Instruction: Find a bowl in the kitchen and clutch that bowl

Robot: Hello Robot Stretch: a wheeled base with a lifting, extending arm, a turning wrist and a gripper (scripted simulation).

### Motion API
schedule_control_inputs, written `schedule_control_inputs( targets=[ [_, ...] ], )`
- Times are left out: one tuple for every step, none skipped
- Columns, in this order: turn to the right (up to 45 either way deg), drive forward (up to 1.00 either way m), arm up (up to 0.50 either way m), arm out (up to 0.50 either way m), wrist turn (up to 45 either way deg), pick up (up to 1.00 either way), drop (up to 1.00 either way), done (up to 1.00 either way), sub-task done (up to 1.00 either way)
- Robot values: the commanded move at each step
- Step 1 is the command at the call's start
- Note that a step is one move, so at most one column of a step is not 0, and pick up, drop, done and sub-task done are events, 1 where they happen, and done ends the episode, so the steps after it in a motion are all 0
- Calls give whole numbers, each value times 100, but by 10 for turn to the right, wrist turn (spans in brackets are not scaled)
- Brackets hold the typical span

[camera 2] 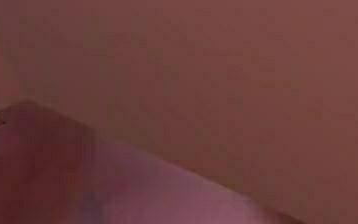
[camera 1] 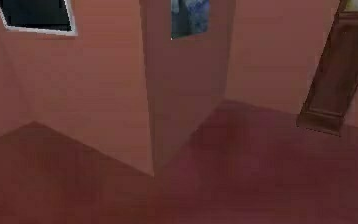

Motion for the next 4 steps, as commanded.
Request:
schedule_control_inputs(
  targets=[
    [-450,0,0,0,0,0,0,0,0],
    [-450,0,0,0,0,0,0,0,0],
    [-450,0,0,0,0,0,0,0,0],
    [-210,0,0,0,0,0,0,0,0]
  ],
)
